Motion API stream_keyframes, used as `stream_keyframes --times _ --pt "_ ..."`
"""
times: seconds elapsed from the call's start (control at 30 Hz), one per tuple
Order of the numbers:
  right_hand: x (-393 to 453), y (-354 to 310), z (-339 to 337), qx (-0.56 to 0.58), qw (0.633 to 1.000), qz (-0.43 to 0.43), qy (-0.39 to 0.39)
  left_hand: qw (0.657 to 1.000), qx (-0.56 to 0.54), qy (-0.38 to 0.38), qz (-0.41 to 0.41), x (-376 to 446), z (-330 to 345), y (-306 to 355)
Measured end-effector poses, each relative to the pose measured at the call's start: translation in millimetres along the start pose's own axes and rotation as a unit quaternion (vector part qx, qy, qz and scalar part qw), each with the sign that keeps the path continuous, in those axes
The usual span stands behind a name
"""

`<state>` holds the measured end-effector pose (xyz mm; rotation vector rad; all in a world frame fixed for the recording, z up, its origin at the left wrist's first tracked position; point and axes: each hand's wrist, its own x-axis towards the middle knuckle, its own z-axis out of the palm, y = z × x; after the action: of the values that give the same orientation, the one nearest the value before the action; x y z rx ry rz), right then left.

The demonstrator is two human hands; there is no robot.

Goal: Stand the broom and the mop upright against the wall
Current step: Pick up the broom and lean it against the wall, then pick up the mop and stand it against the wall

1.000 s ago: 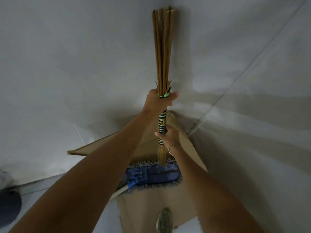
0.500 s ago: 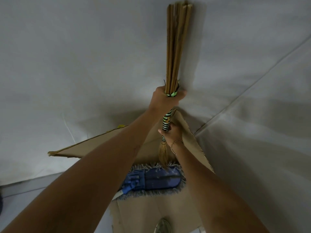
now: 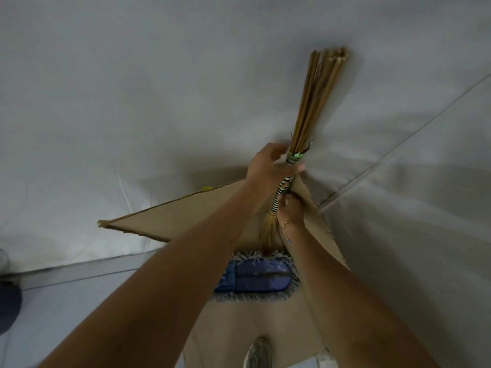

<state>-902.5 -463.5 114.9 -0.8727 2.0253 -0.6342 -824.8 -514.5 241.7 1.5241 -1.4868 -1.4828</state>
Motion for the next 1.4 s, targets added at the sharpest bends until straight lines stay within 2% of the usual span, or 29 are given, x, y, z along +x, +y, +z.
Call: stream_keyframes --times 0.13,0.2,0.3,0.37,0.47,0.53,0.6,0.7,0.83,1.07,1.3,1.4 --pt "-45 -10 -10 -0.002 0.999 0.025 0.047 0.996 0.035 0.056 -0.063 -32 -36 -15" --pt "-78 -14 -16 -0.023 0.998 0.022 0.046 0.994 0.042 0.037 -0.092 -62 -54 -24" --pt "-134 -28 -22 -0.061 0.998 -0.018 -0.002 0.981 0.162 0.026 -0.102 -115 -88 -29" --pt "-169 -40 -26 -0.102 0.990 -0.079 -0.054 0.971 0.212 0.032 -0.105 -147 -110 -20" --pt "-213 -56 -33 -0.220 0.946 -0.208 -0.119 0.954 0.284 -0.002 -0.093 -192 -141 9" --pt "-251 -75 -29 -0.277 0.918 -0.254 -0.129 0.941 0.329 -0.033 -0.073 -233 -171 26" --pt "-297 -95 -18 -0.331 0.889 -0.283 -0.139 0.933 0.352 -0.020 -0.078 -281 -204 34" --pt "-371 -116 8 -0.402 0.844 -0.308 -0.176 0.913 0.394 0.038 -0.099 -358 -249 28" --pt "-458 -136 58 -0.473 0.784 -0.349 -0.201 0.887 0.447 0.060 -0.096 -454 -310 -1" --pt "-600 -140 161 -0.469 0.755 -0.387 -0.245 0.865 0.472 0.086 -0.147 -618 -415 -86" --pt "-703 -146 264 -0.498 0.682 -0.433 -0.314 0.870 0.401 0.142 -0.248 -742 -494 -160" --pt "-735 -159 316 -0.504 0.662 -0.438 -0.340 0.867 0.369 0.164 -0.291 -781 -532 -188"
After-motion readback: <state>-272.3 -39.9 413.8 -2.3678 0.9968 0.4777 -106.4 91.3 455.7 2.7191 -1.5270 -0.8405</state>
